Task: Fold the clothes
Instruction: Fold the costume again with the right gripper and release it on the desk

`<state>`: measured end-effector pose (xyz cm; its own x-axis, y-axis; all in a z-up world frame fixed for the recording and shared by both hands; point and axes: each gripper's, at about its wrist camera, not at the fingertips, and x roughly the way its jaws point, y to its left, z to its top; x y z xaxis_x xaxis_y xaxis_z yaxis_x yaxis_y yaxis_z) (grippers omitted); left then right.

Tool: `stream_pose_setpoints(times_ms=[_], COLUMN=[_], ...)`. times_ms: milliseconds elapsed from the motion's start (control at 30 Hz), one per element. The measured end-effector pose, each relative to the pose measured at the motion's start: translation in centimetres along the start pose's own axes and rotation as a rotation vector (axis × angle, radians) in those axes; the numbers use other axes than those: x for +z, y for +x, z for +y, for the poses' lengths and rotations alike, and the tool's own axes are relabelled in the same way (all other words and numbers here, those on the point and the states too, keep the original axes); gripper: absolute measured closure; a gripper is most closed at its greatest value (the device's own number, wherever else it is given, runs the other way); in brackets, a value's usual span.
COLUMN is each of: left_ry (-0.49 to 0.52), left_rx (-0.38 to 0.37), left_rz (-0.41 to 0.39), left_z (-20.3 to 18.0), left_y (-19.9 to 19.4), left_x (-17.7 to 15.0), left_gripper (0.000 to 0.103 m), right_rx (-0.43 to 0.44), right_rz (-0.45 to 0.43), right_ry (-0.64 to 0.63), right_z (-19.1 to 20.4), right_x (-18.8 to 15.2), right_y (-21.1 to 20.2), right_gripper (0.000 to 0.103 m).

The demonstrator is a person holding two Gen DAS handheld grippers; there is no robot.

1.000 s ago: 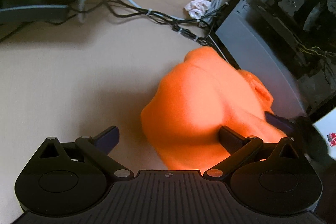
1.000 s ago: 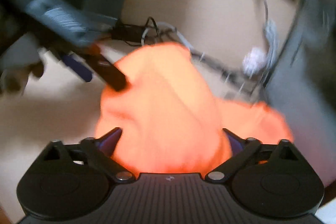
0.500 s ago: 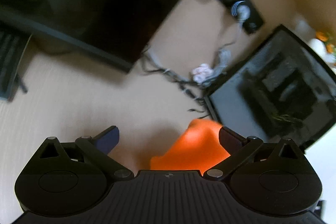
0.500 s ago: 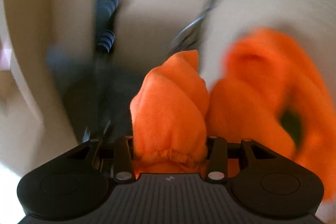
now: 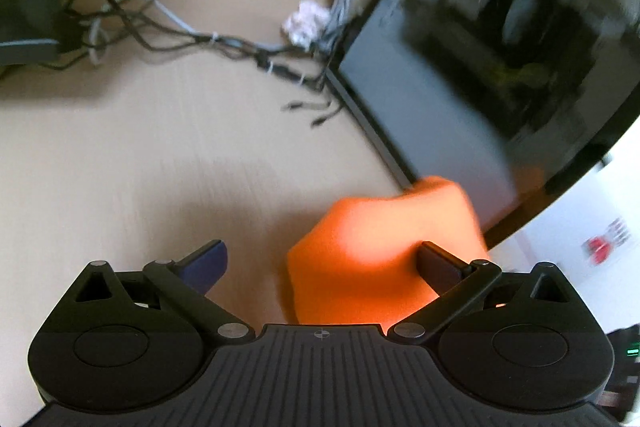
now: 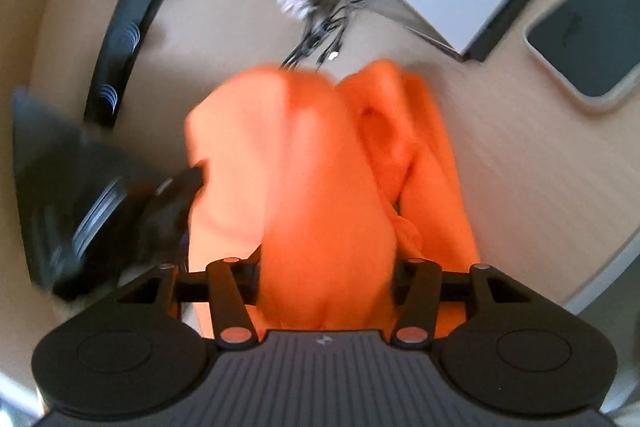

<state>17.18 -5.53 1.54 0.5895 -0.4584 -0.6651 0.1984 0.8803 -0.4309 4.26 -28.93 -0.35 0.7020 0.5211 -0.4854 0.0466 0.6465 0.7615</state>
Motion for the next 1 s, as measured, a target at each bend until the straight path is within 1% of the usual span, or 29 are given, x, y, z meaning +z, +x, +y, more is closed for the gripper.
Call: stream_pose_setpoints(times_ms=[67,133,200,233,300,367,400,500,533,567,600,633,667,700,767,800,833,867,900,933,967,1000], left_ry=[0.017,0.063,0.106,0.122,0.134,0.138,0.139,0.132,0.121,0.108,0.088,0.068,0.049,0.045,0.057,0.077,0.098,0.119,0.138,0.157,0.182,0.210], left_rx=[-0.005,0.002,0.006,0.000,-0.016,-0.032,-0.037,-0.048,-0.039,-0.026,-0.022,-0.036,-0.053,-0.082,-0.145,-0.167,-0.181,-0.194,-0.199,-0.203,-0.191,-0.169], left_rz=[0.010,0.007,0.010,0.018,0.022,0.021,0.019,0.013,0.010,0.008,0.003,-0.004,-0.011,-0.026,-0.056,-0.064,-0.059,-0.053,-0.034,-0.013,0.012,0.030], left_z=[-0.4,-0.7,-1.1,-1.3,-1.6,-1.6,-1.4,-1.0,-0.7,-0.4,0.1,0.3,0.5,0.3,-0.8,-1.6,-2.5,-3.4,-4.1,-4.8,-5.4,-5.9], left_y=[0.9,1.1,1.4,1.6,1.5,1.2,1.0,0.4,0.3,0.3,0.0,-0.4,-0.7,-1.2,-2.1,-2.2,-2.1,-2.0,-1.5,-1.0,-0.4,0.1], left_x=[-0.1,-0.2,-0.3,-0.3,-0.4,-0.5,-0.6,-0.9,-1.0,-1.1,-1.2,-1.3,-1.2,-1.2,-0.9,-0.8,-0.9,-0.9,-1.2,-1.4,-1.8,-2.4], left_gripper=[0.000,0.000,0.000,0.000,0.000,0.000,0.000,0.000,0.000,0.000,0.000,0.000,0.000,0.000,0.000,0.000,0.000,0.000,0.000,0.000,0.000,0.000], right_rx=[-0.032,-0.077,-0.131,-0.157,-0.183,-0.175,-0.167,-0.183,-0.172,-0.140,-0.093,-0.047,-0.008,0.009,-0.026,-0.082,-0.148,-0.240,-0.317,-0.358,-0.385,-0.383], right_rz=[-0.017,-0.065,-0.129,-0.166,-0.226,-0.246,-0.234,-0.138,-0.111,-0.098,-0.097,-0.102,-0.127,-0.159,-0.212,-0.218,-0.224,-0.224,-0.225,-0.224,-0.220,-0.206], right_ry=[-0.169,-0.379,-0.526,-0.562,-0.578,-0.529,-0.486,-0.363,-0.322,-0.286,-0.272,-0.263,-0.267,-0.280,-0.311,-0.321,-0.332,-0.350,-0.368,-0.387,-0.403,-0.411], right_z=[1.8,4.3,6.8,7.9,9.2,9.3,8.8,7.3,6.7,6.5,6.5,6.7,7.2,7.6,7.6,6.8,6.1,5.4,4.7,4.4,4.2,4.2], right_x=[0.1,0.3,1.1,1.9,3.8,5.4,6.1,7.4,7.5,7.4,7.2,7.0,6.7,6.3,5.2,4.8,4.3,3.8,3.3,2.7,2.3,2.1], right_y=[-2.0,-4.3,-5.5,-5.2,-3.7,-0.8,0.7,5.8,6.8,6.9,6.3,5.5,4.2,2.7,0.2,-0.7,-1.3,-1.4,-1.4,-1.1,-0.8,-0.2], right_gripper=[0.041,0.028,0.020,0.020,0.020,0.020,0.020,0.020,0.022,0.027,0.050,0.064,0.064,0.066,0.066,0.066,0.063,0.060,0.054,0.054,0.054,0.053])
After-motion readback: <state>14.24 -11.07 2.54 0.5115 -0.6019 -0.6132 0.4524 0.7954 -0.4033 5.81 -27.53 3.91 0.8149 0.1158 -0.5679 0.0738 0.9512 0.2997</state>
